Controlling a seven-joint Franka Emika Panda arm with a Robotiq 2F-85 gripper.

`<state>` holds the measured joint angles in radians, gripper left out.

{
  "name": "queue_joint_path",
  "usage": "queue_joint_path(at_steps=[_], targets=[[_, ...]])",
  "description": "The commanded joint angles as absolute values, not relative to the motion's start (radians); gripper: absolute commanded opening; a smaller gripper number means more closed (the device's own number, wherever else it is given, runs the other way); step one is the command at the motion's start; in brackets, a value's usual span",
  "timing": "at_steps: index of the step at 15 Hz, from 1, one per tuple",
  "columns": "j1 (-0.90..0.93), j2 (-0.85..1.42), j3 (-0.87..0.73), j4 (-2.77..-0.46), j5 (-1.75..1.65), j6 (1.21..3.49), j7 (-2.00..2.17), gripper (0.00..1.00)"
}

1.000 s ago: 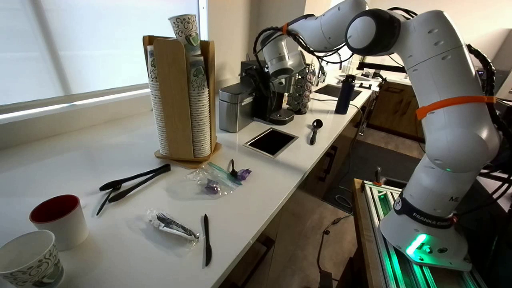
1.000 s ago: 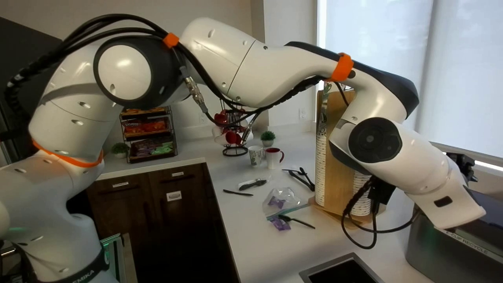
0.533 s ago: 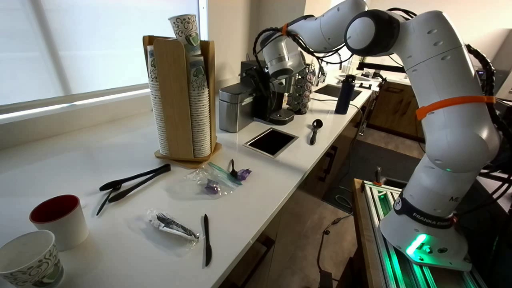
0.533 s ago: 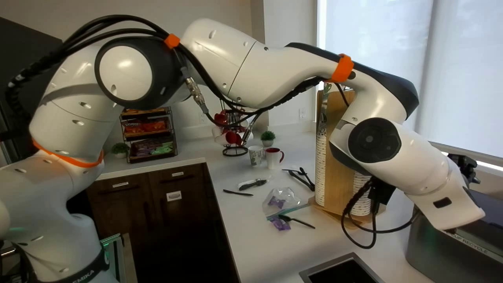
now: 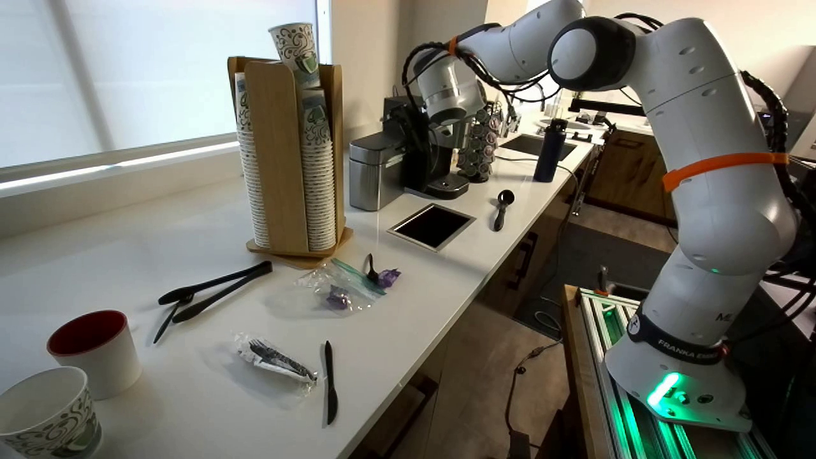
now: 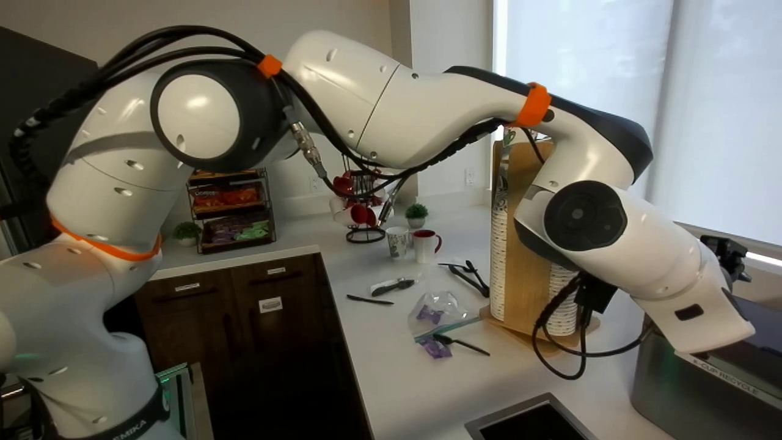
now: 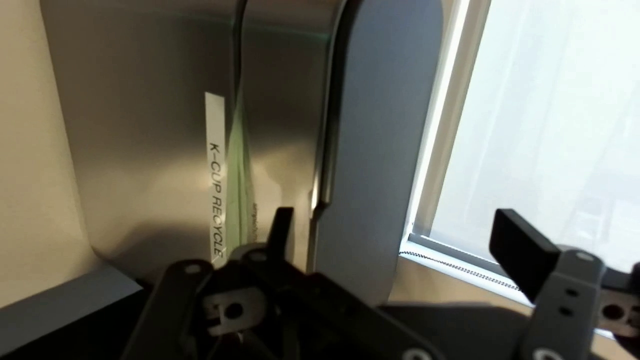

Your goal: Open the recycling bin

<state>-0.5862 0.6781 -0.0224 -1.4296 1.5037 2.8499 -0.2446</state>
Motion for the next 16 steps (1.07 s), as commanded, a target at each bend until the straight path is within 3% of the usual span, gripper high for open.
queue_joint_path(at_steps=[1,16], targets=[[-0.583,0.705,-0.026,-1.39,1.496,2.855,-0.201,1.0],[-0.597,0.67,0.03,-1.248,1.599,2.843,-0.304,1.0]])
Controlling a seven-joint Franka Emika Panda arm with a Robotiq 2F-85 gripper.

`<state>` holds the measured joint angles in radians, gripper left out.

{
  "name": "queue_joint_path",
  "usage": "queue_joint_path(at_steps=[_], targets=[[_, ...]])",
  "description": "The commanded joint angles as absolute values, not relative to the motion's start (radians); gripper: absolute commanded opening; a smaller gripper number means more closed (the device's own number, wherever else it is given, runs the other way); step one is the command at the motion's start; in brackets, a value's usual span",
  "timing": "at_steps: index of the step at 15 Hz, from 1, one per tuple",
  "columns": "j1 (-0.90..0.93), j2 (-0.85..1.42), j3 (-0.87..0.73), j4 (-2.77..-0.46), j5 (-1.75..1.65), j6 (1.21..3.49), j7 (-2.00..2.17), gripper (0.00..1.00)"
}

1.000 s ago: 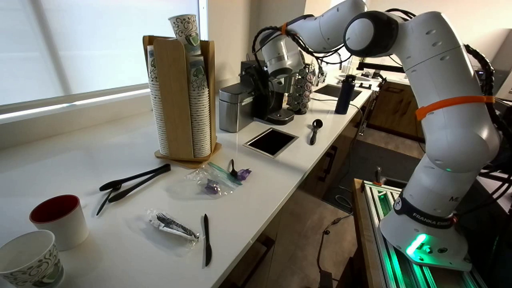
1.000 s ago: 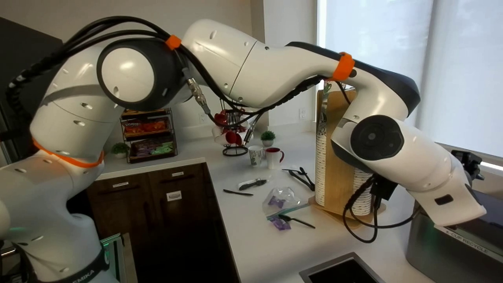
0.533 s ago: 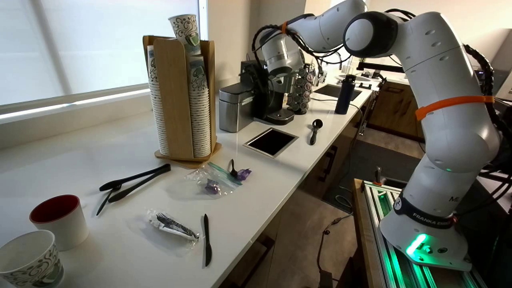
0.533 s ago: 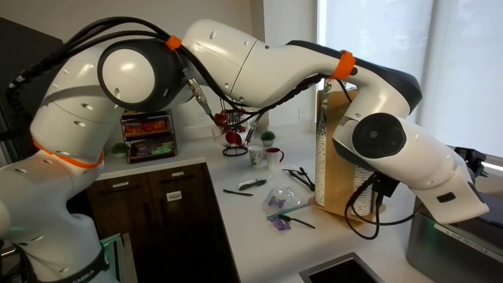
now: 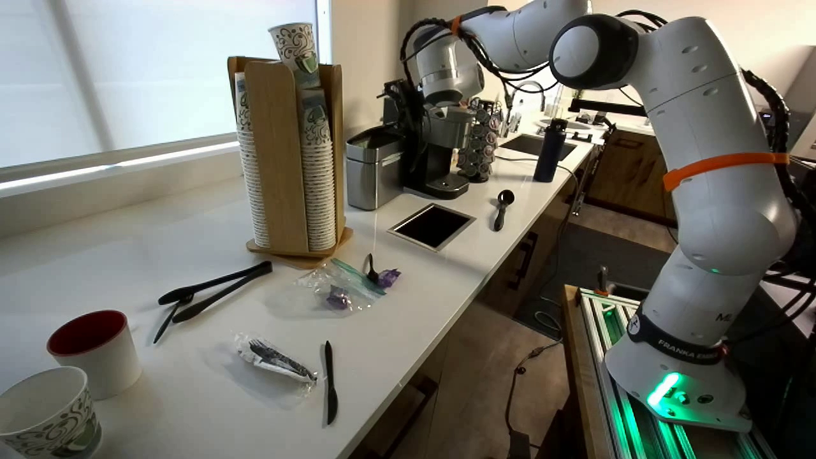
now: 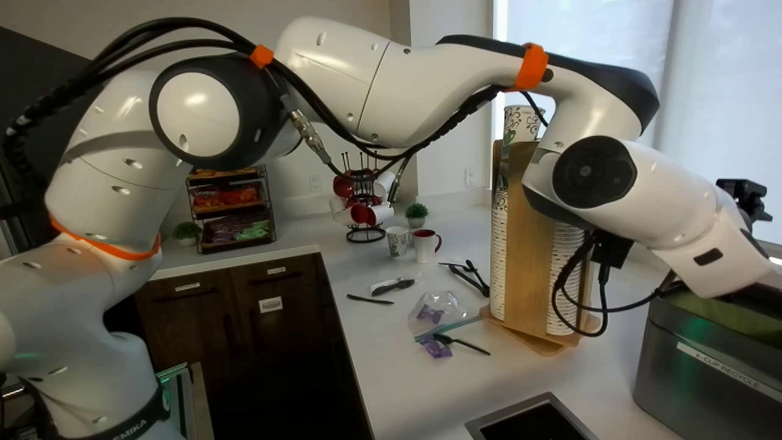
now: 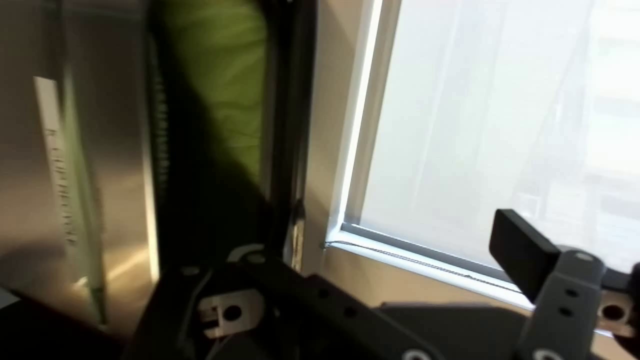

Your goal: Open the recycling bin

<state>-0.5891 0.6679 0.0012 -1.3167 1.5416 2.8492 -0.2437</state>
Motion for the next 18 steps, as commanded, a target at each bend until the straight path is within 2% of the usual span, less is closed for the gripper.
queue_joint_path(at_steps=[1,6,11,17,18], targets=[[-0.593,0.683,0.037,-1.208,1.612,2.847,-0.319,1.0],[-0.58,0.703,0.059,-1.115,1.662,2.895,-0.375,1.0],[-0.549,0.68,-0.023,-1.288,1.499,3.027,-0.21,1.0],[-0.482,0.673,-0.202,-1.526,1.203,2.927,0.052,1.0],[-0.524,0.699,-0.138,-1.446,1.287,2.97,-0.045,1.0]])
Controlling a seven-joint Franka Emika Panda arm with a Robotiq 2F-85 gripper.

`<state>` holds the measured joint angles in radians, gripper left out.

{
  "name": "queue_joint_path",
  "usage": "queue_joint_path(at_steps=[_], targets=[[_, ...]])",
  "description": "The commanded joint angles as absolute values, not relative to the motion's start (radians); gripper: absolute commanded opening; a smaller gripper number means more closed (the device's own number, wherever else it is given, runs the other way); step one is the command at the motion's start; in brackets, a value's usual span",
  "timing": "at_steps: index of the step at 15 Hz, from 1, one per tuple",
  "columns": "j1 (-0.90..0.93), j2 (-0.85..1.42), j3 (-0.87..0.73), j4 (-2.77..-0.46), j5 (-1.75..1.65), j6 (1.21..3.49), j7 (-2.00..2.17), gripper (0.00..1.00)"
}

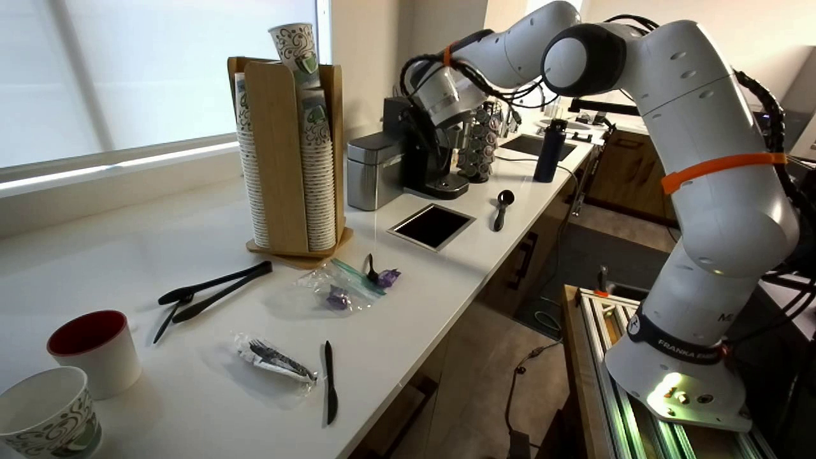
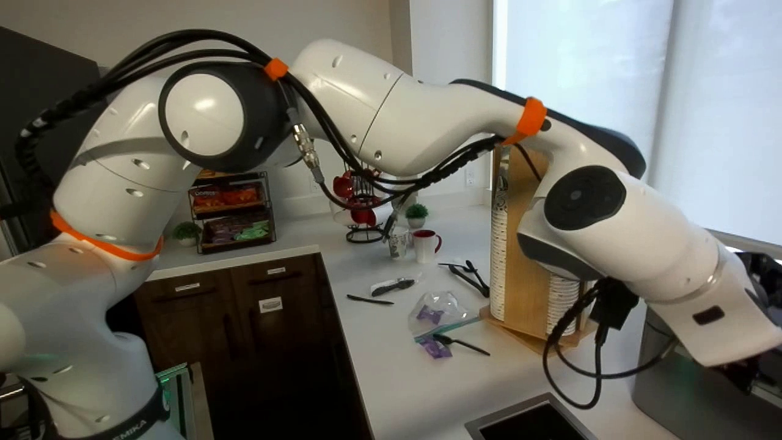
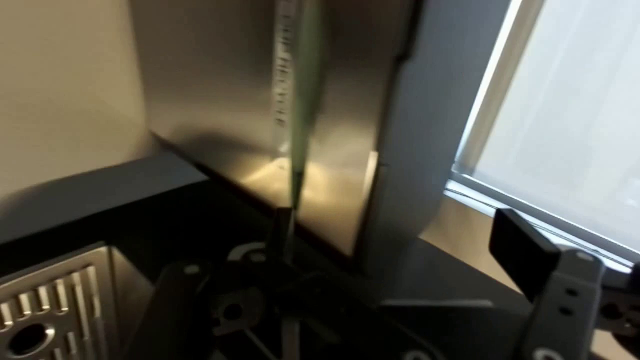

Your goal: Open the recycling bin

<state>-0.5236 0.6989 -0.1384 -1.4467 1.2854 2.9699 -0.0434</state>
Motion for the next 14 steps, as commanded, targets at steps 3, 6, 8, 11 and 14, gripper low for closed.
queue_joint_path(at_steps=[3,6,8,11,14], targets=[[-0.505,0.701,-0.166,-1.478,1.248,2.958,-0.007,1.0],[-0.525,0.722,-0.096,-1.413,1.319,2.986,-0.105,1.0],[-0.526,0.734,-0.06,-1.377,1.355,2.992,-0.155,1.0],[-0.512,0.744,-0.048,-1.359,1.374,3.014,-0.183,1.0],[-0.509,0.721,-0.053,-1.388,1.349,3.006,-0.172,1.0]])
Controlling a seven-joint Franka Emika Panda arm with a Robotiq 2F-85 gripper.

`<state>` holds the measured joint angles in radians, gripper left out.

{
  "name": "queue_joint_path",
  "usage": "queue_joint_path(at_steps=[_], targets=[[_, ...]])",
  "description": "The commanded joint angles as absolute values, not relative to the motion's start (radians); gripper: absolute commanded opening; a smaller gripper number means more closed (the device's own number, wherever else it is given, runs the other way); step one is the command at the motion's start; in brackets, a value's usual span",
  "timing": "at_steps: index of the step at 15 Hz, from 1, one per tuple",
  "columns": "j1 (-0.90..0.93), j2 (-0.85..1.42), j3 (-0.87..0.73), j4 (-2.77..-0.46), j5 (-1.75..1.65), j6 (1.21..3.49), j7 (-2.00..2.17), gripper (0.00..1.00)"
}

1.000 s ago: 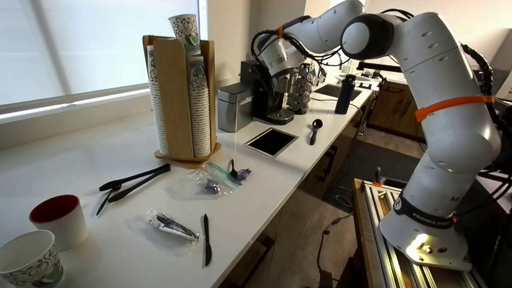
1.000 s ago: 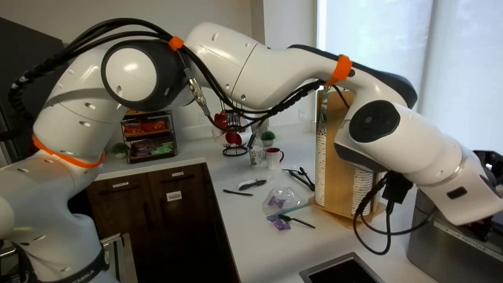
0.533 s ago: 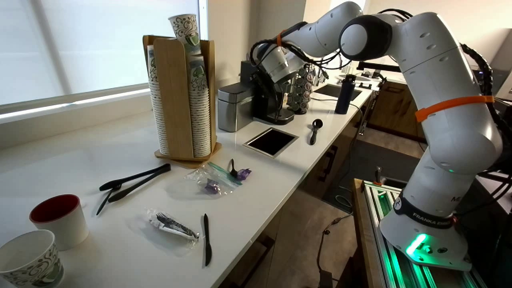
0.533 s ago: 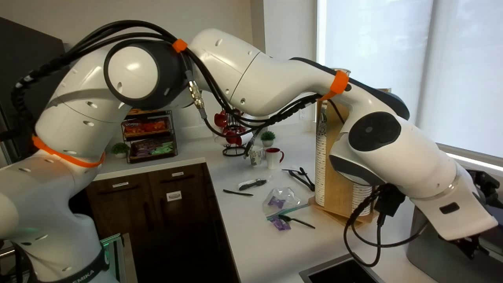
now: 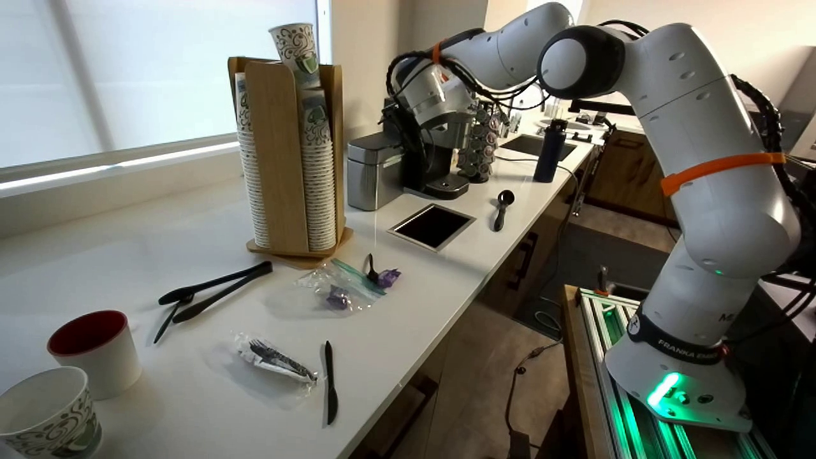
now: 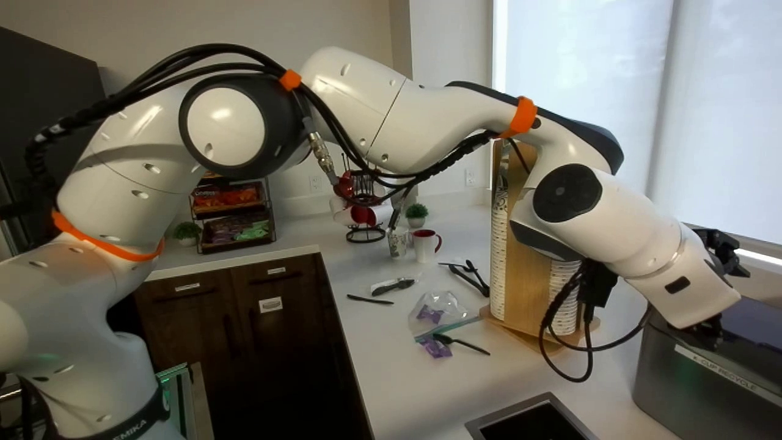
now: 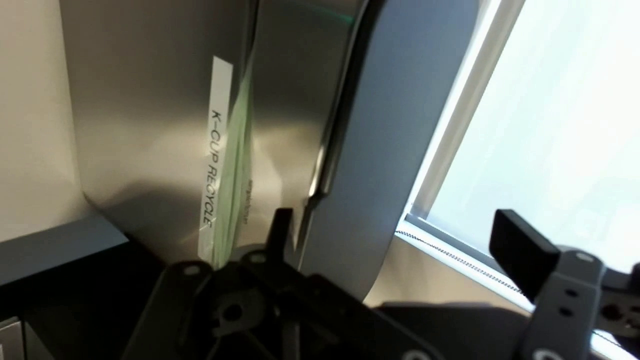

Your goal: Open the recycling bin

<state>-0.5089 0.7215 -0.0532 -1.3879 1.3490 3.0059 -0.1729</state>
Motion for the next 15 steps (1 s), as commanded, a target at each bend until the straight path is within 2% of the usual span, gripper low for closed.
queue_joint_path(at_steps=[1,15], targets=[[-0.509,0.725,-0.053,-1.387,1.349,3.007,-0.179,1.0],[-0.504,0.759,-0.063,-1.328,1.345,3.009,-0.039,1.0]])
